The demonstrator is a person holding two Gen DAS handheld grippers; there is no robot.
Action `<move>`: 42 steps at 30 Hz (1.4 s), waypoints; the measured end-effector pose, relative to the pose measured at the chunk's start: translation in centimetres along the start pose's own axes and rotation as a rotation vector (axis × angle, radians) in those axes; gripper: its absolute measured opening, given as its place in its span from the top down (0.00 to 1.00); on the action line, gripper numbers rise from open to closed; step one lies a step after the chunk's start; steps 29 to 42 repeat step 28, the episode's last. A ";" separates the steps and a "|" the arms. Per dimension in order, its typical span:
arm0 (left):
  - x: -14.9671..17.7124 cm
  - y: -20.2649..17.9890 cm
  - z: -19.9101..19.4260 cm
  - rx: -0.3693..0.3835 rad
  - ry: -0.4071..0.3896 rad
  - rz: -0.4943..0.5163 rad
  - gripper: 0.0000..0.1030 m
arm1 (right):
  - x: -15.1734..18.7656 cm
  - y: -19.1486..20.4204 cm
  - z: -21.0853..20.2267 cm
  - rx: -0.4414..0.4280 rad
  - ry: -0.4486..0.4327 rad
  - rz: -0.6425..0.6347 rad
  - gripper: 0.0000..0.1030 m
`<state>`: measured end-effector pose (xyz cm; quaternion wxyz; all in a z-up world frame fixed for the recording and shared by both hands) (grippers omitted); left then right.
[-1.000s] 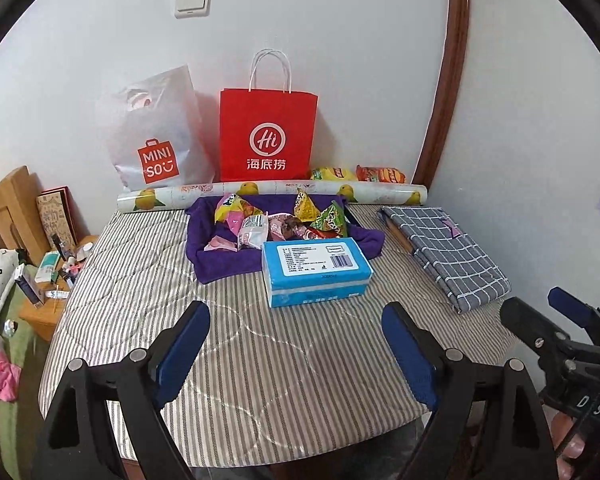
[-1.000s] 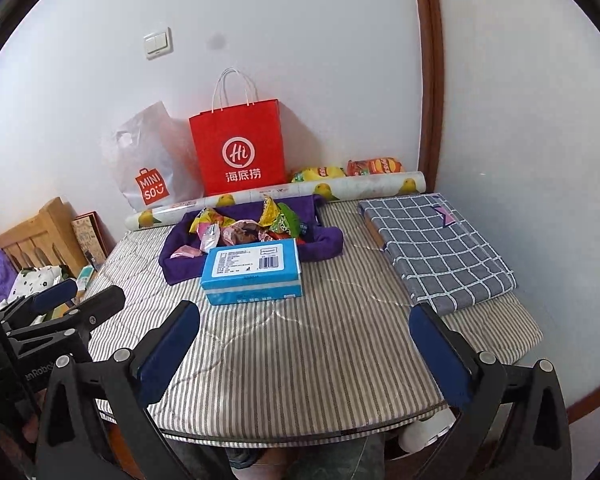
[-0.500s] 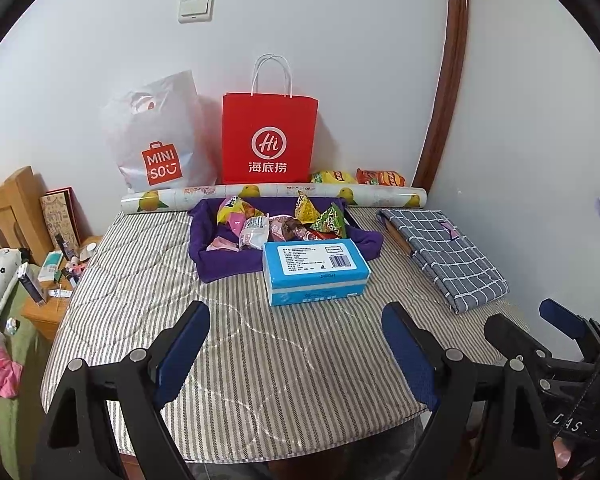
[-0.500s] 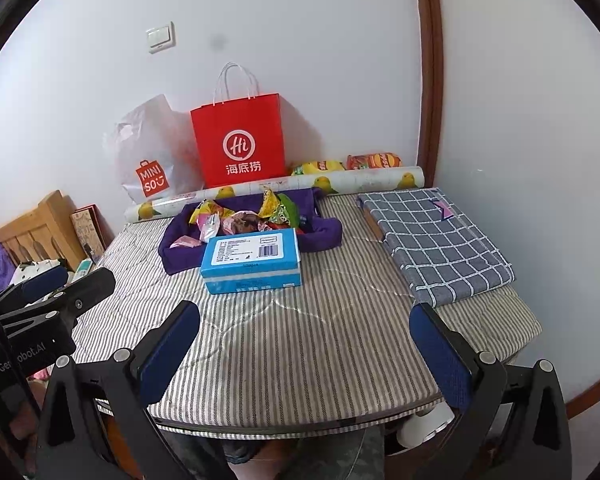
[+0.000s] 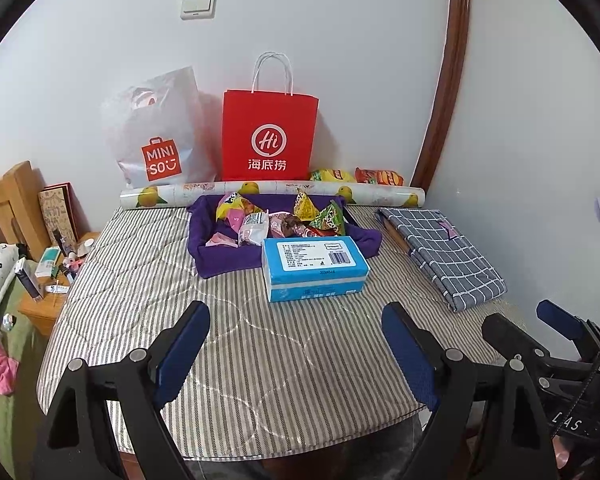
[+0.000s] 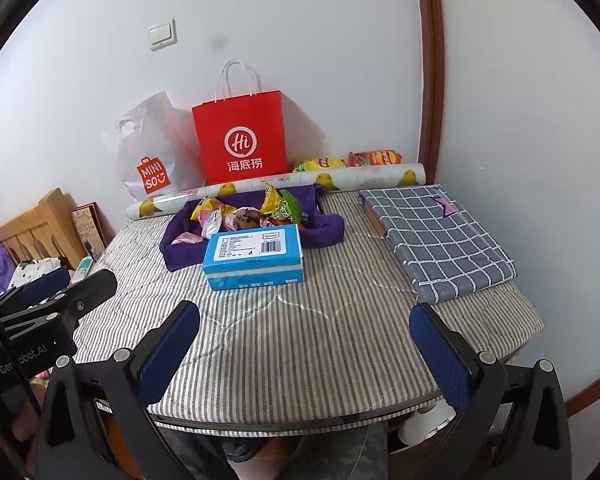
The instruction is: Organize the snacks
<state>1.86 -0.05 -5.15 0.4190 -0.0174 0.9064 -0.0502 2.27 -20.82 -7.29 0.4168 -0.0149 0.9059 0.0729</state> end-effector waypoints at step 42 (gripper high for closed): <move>0.0 -0.3 -0.7 -0.013 -0.036 -0.001 0.15 | 0.1 0.0 -0.9 -0.003 -0.016 0.013 0.00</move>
Point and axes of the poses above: each gripper's, at about its wrist camera, not at the fingertips, and z roughly the way its jaws point, y to its left, x to its underside, the point moved 5 cm from there along z, roughly the way its jaws point, and after that the axes turned 3 degrees about y, right-handed, at the moved point
